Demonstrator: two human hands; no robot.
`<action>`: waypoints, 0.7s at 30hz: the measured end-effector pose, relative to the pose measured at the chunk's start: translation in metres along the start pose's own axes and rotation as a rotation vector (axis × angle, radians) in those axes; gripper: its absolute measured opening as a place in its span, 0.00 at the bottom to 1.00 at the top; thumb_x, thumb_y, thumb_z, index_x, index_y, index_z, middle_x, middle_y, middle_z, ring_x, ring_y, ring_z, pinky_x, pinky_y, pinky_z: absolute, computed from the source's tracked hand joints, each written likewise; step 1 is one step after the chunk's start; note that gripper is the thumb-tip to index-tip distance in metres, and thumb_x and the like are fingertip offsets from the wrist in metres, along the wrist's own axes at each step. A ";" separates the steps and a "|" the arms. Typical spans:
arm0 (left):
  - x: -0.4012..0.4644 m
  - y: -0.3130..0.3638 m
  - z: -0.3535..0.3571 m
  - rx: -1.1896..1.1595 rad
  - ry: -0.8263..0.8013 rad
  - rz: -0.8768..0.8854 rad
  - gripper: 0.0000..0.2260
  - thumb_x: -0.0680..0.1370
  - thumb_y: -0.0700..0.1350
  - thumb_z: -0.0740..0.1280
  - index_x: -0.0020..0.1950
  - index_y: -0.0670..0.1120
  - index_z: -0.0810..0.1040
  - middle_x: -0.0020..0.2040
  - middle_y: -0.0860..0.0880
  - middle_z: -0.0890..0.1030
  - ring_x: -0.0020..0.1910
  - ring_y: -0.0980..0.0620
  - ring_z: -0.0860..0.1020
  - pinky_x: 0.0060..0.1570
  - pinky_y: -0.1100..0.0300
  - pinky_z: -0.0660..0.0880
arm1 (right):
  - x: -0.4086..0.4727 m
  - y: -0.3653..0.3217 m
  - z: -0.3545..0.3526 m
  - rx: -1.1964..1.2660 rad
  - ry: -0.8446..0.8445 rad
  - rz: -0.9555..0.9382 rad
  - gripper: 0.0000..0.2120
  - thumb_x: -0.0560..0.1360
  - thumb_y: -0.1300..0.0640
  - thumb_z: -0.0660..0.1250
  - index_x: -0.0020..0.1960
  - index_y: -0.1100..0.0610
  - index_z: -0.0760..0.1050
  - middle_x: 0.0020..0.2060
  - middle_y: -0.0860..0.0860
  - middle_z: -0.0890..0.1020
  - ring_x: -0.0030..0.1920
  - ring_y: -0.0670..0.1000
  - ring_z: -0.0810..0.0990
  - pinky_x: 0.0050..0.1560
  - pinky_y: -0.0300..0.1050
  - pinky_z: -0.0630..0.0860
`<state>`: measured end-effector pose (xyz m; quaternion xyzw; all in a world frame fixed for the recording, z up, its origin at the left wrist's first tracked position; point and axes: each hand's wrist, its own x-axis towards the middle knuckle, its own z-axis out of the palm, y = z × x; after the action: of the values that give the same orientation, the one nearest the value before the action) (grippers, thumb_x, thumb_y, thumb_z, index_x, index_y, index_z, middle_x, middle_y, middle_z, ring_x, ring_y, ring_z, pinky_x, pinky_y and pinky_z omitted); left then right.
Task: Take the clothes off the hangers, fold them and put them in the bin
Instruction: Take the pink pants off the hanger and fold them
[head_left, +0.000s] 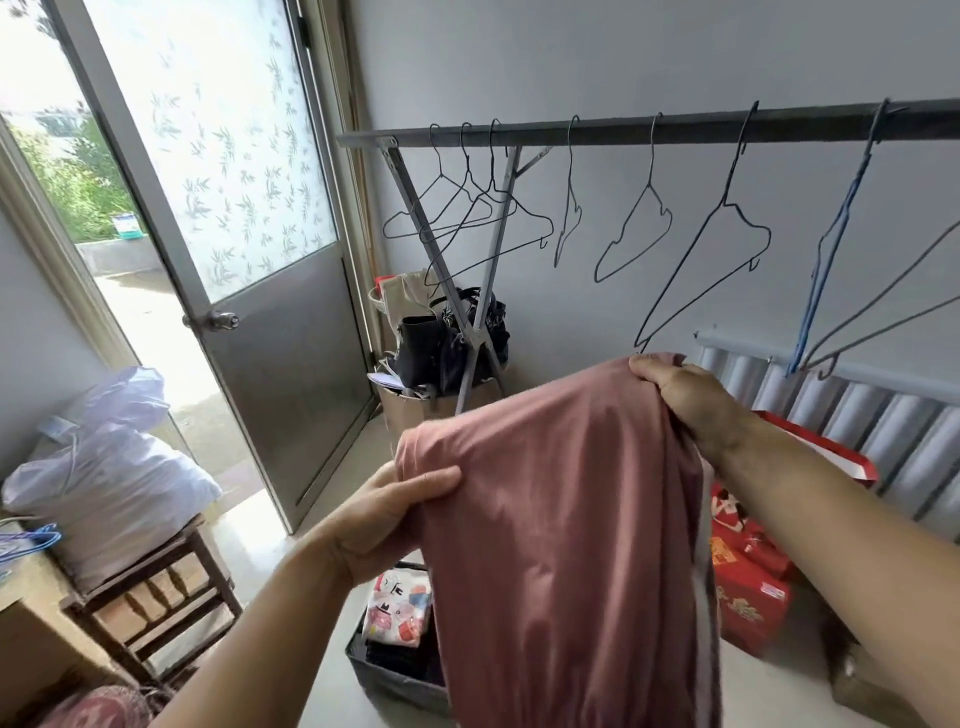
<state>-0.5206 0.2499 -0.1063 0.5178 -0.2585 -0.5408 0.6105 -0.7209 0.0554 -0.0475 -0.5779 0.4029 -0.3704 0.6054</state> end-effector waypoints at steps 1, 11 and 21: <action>0.001 0.003 0.005 -0.024 0.051 0.025 0.17 0.70 0.39 0.75 0.57 0.36 0.79 0.46 0.40 0.85 0.41 0.47 0.84 0.40 0.56 0.82 | 0.001 0.000 -0.004 0.076 -0.011 0.048 0.10 0.80 0.57 0.64 0.42 0.59 0.76 0.37 0.53 0.79 0.30 0.46 0.81 0.29 0.33 0.76; 0.019 0.015 0.014 -0.034 0.341 0.078 0.03 0.77 0.38 0.70 0.46 0.38 0.80 0.38 0.43 0.82 0.34 0.51 0.81 0.33 0.61 0.80 | -0.028 0.055 -0.005 0.023 -0.217 0.292 0.21 0.71 0.65 0.71 0.62 0.71 0.75 0.44 0.62 0.83 0.43 0.59 0.82 0.43 0.52 0.81; 0.044 -0.003 0.014 0.157 0.522 0.164 0.43 0.73 0.32 0.73 0.79 0.54 0.53 0.47 0.47 0.82 0.48 0.53 0.80 0.58 0.56 0.76 | -0.015 0.059 0.020 -0.199 0.119 0.150 0.45 0.75 0.64 0.70 0.79 0.44 0.45 0.72 0.55 0.68 0.66 0.51 0.72 0.63 0.38 0.64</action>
<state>-0.5219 0.2048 -0.1148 0.6626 -0.1748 -0.3161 0.6561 -0.7097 0.0805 -0.1052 -0.5800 0.5151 -0.3160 0.5462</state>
